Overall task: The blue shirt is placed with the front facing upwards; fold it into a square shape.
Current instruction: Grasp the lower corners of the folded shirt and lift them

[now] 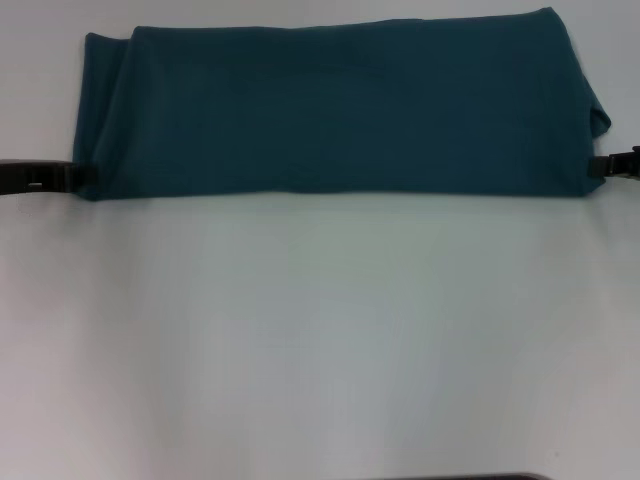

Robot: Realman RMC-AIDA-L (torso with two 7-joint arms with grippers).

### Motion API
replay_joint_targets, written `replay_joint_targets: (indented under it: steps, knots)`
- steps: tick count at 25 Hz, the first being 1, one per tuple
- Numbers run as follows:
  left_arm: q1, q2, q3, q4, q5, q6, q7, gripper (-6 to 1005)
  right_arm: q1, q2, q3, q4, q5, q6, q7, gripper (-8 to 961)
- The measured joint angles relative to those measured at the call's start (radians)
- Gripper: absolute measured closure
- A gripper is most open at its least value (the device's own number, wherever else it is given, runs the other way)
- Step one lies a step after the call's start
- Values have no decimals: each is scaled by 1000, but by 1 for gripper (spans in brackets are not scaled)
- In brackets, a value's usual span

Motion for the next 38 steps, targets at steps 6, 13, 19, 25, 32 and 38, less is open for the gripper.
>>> replay_joint_targets:
  steps: [6,13,19,25,32,38]
  knots:
    - [4,4,0,-1,0,13,-4,1001,-6,-8,1,0,1,-10,0,951]
    - [6,7,0,-41,33,69,-30,1001,-18,-14,1,-9,-1,-35,-1,951]
    - [9,4,0,-74,51,123,-43,1001,-36,-25,2,-10,-1,-54,-5,951]
    - [14,6,0,-110,51,210,-42,1000,-56,-36,5,-12,1,-74,-6,950]
    - [27,9,0,-142,53,306,-39,1000,-72,-45,6,-14,0,-99,-16,950]
    - [41,11,0,-154,65,340,-39,1000,-92,-53,6,-14,-3,-123,-25,951]
